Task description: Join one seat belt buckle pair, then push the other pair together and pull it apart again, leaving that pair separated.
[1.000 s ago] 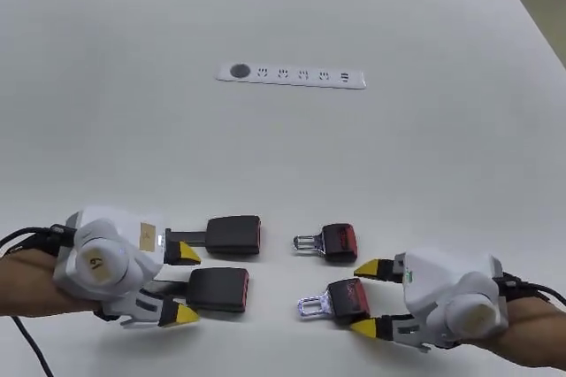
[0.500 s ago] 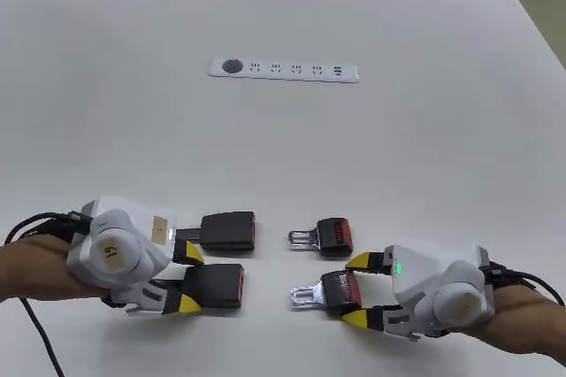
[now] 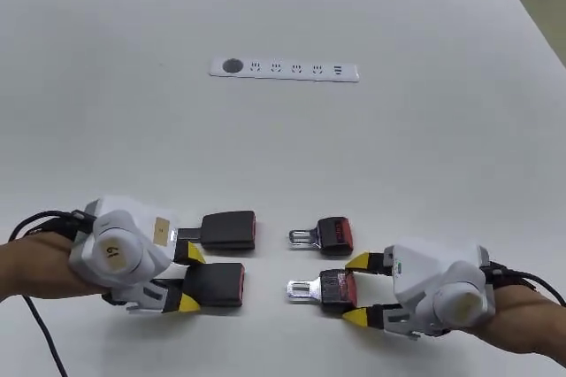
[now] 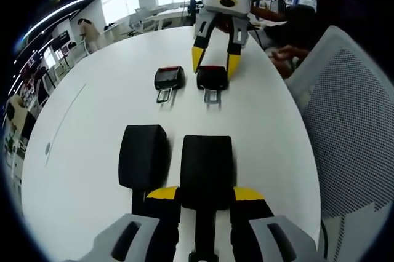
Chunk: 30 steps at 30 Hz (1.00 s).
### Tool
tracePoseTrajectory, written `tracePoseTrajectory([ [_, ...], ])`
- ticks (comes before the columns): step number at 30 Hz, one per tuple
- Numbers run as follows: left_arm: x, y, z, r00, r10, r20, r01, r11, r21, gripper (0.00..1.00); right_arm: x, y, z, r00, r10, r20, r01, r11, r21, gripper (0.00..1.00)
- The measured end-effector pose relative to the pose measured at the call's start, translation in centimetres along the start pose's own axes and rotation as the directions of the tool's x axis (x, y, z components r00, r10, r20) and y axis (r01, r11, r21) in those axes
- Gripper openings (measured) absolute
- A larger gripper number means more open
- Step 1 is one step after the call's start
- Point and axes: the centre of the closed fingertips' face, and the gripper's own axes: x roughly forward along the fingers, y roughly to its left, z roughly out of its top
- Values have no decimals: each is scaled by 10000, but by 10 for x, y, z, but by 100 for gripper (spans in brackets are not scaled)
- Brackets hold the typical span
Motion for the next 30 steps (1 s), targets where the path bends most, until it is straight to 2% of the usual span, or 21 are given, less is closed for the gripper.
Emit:
tracePoseTrajectory([
  [13,1,1,-1,10000,-16,-57,16,10000,-1,32,0,-1,-3,10000,15,-94,-15,10000,59,29],
  [30,0,1,-1,9999,-29,-120,30,10000,25,32,4,0,7,9998,86,-192,-80,9994,334,29],
])
